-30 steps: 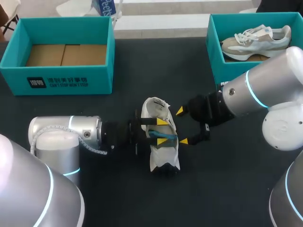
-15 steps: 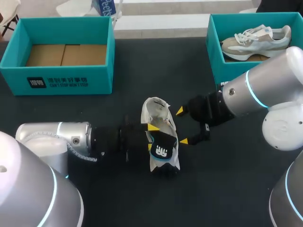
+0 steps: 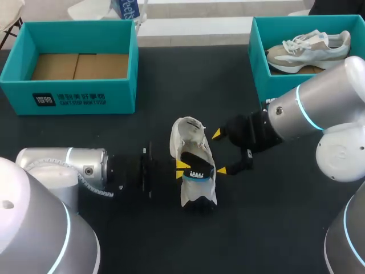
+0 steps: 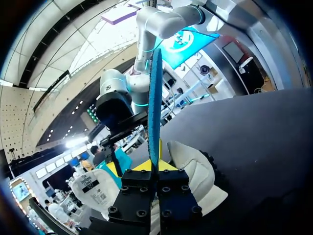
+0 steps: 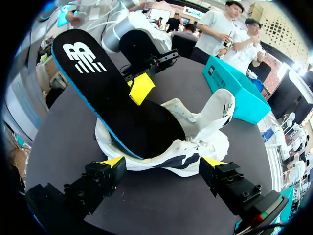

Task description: Take the shoe out of the shoebox, open the shoe tongue, remove and reinsert the insole, then place the shoe into the shoebox

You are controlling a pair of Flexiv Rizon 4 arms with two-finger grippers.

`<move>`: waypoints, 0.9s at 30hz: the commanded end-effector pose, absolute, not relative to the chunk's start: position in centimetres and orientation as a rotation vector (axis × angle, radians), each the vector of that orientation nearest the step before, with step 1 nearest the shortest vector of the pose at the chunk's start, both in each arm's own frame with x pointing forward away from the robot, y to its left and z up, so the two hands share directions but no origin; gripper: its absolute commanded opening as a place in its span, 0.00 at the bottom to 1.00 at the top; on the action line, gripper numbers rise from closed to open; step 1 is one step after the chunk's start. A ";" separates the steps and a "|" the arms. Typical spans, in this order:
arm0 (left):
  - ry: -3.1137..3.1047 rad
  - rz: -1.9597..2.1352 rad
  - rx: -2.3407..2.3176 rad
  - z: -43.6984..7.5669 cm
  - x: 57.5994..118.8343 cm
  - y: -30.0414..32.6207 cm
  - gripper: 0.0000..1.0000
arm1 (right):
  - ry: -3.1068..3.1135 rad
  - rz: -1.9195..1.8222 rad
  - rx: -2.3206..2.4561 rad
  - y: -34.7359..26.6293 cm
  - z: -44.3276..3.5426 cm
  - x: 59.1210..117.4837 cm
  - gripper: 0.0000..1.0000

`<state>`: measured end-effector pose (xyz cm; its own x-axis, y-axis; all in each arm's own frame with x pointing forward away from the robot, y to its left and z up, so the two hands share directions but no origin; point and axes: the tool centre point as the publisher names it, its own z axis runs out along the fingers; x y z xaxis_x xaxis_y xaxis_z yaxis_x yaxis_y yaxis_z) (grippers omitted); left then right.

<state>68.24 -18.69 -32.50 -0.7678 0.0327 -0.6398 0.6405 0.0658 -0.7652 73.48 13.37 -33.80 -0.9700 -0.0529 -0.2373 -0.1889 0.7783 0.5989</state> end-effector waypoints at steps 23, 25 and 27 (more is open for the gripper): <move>1.859 -1.747 0.697 -32.7 69.6 -19.6 0.41 | 2.761 0.960 -0.187 13.5 -33.9 73.3 1.00; 1.849 -1.754 0.706 -32.2 69.2 -19.6 0.39 | 2.761 0.960 -0.187 13.5 -33.9 73.3 1.00; 1.840 -1.758 0.714 -32.0 68.9 -19.6 0.37 | 2.761 0.960 -0.187 13.5 -33.9 73.3 1.00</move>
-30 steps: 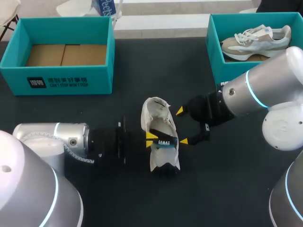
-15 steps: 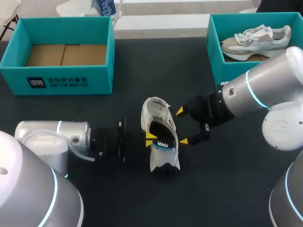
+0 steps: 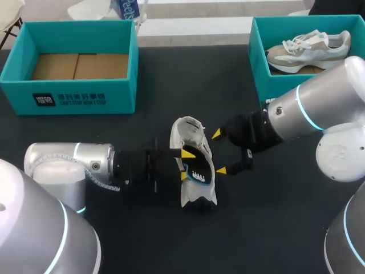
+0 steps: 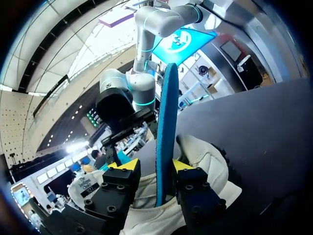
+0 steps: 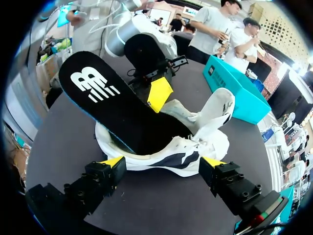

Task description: Take the shoe out of the shoebox, open the shoe tongue, remove and reinsert the insole, then place the shoe into the shoebox

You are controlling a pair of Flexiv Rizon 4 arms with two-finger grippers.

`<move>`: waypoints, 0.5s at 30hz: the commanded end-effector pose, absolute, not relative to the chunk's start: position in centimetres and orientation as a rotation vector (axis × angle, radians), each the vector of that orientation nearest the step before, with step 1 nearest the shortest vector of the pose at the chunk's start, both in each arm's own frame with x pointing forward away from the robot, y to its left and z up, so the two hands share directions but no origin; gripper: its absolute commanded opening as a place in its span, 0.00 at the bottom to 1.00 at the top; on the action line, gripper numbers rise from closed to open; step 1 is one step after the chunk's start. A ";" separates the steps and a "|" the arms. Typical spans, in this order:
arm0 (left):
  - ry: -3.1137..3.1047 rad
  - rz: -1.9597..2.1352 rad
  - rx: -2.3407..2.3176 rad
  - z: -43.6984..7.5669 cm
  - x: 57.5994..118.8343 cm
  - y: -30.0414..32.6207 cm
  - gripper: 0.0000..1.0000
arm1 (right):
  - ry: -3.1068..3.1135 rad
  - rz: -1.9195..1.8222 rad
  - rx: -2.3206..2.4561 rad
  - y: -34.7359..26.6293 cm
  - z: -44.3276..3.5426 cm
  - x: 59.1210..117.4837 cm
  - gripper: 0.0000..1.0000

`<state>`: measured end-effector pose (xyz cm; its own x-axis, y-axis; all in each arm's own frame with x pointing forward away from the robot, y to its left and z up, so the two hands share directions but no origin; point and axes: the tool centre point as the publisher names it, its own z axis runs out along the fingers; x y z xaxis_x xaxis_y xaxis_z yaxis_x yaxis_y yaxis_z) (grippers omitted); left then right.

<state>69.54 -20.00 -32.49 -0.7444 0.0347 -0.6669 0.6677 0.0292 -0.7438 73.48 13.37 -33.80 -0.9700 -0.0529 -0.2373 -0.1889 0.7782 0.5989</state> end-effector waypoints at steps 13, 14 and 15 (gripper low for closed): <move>1.859 -1.761 0.766 -33.7 67.6 -20.4 0.00 | 2.761 0.960 -0.187 13.5 -33.9 73.3 1.00; 1.856 -1.748 0.777 -34.0 67.7 -20.4 0.00 | 2.761 0.960 -0.187 13.5 -33.9 73.3 1.00; 1.862 -1.739 0.781 -34.3 67.8 -20.4 0.00 | 2.761 0.960 -0.187 13.5 -33.9 73.3 1.00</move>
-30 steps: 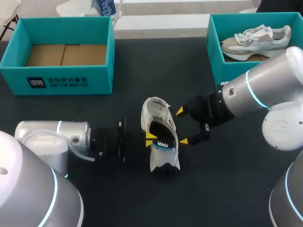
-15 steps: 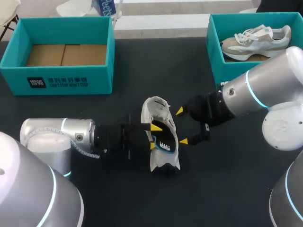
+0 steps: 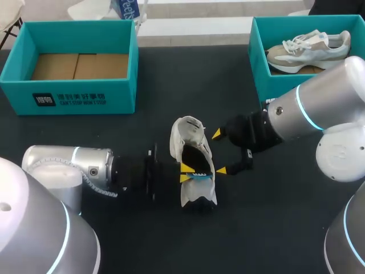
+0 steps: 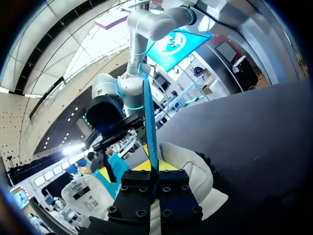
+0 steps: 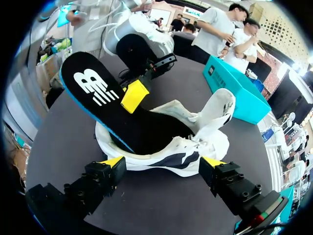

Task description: Take the shoe out of the shoebox, open the shoe tongue, remove and reinsert the insole, then place the shoe into the shoebox

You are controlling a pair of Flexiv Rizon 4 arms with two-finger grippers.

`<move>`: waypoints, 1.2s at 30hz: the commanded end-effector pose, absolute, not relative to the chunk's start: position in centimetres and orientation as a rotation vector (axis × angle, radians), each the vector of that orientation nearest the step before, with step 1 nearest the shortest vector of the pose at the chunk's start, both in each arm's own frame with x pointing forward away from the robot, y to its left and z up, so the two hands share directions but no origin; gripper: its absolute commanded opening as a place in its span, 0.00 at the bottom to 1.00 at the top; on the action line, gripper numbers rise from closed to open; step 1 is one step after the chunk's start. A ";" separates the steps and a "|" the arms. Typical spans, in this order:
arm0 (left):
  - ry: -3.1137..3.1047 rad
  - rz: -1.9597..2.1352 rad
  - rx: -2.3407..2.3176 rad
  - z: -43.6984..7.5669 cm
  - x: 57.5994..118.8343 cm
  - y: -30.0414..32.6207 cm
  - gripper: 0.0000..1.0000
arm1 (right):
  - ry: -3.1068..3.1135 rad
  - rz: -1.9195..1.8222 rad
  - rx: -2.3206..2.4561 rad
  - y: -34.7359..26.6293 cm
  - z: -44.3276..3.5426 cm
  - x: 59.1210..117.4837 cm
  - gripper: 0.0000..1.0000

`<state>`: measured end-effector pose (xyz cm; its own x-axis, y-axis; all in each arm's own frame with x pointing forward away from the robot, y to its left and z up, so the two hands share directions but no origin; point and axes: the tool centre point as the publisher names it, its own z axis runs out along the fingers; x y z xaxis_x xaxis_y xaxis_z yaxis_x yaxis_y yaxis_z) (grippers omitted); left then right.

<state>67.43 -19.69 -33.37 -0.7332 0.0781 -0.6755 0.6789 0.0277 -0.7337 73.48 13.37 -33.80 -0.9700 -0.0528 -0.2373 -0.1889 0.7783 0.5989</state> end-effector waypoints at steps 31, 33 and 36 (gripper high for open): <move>1.743 -1.712 0.810 -31.2 67.6 -19.9 0.30 | 2.761 0.960 -0.187 13.5 -33.9 73.3 1.00; 1.741 -1.718 0.815 -31.2 67.4 -20.0 0.26 | 2.761 0.960 -0.187 13.5 -33.9 73.3 1.00; 1.747 -1.723 0.822 -31.5 67.3 -20.3 0.05 | 2.761 0.960 -0.187 13.5 -33.9 73.3 1.00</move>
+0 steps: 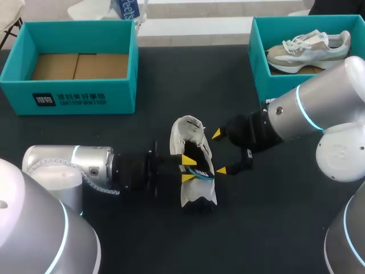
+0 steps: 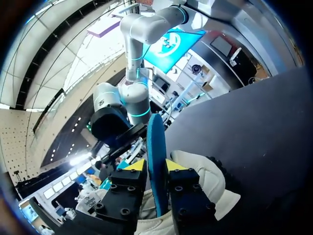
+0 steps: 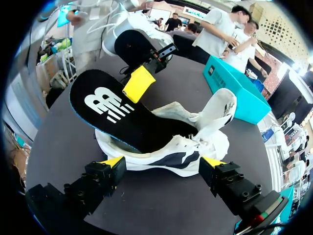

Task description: Take the shoe out of the shoebox, open the shoe tongue, remove and reinsert the insole, then place the shoe into the shoebox

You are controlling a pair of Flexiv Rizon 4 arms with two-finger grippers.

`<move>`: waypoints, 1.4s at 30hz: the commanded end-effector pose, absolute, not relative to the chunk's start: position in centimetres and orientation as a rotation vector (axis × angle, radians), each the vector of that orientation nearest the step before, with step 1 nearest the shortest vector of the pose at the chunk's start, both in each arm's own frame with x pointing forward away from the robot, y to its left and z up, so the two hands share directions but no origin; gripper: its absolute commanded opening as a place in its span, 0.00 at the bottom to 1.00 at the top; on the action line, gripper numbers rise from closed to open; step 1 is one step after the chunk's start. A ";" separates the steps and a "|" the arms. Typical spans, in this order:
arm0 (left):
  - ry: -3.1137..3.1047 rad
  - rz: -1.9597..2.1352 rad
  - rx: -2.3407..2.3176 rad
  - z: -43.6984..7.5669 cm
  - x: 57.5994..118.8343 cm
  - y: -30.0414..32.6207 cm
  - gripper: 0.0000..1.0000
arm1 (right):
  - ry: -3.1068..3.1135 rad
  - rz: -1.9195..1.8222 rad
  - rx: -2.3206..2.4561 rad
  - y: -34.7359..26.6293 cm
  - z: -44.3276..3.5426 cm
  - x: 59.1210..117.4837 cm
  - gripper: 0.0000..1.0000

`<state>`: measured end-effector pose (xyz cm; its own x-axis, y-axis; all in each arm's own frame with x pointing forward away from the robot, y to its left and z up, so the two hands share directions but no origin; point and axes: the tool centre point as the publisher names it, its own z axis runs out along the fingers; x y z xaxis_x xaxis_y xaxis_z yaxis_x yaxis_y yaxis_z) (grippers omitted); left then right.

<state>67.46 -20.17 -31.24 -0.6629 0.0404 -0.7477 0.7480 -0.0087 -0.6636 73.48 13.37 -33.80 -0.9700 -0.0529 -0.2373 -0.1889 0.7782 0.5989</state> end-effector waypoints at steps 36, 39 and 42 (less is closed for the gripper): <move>1.737 -1.665 0.893 -31.4 68.5 -20.3 0.32 | 2.761 0.960 -0.187 13.5 -33.9 73.3 1.00; 1.748 -1.675 0.901 -31.7 68.3 -20.7 0.21 | 2.761 0.960 -0.187 13.5 -33.9 73.3 1.00; 1.767 -1.679 0.907 -32.4 68.3 -20.8 0.00 | 2.761 0.960 -0.187 13.5 -33.9 73.3 1.00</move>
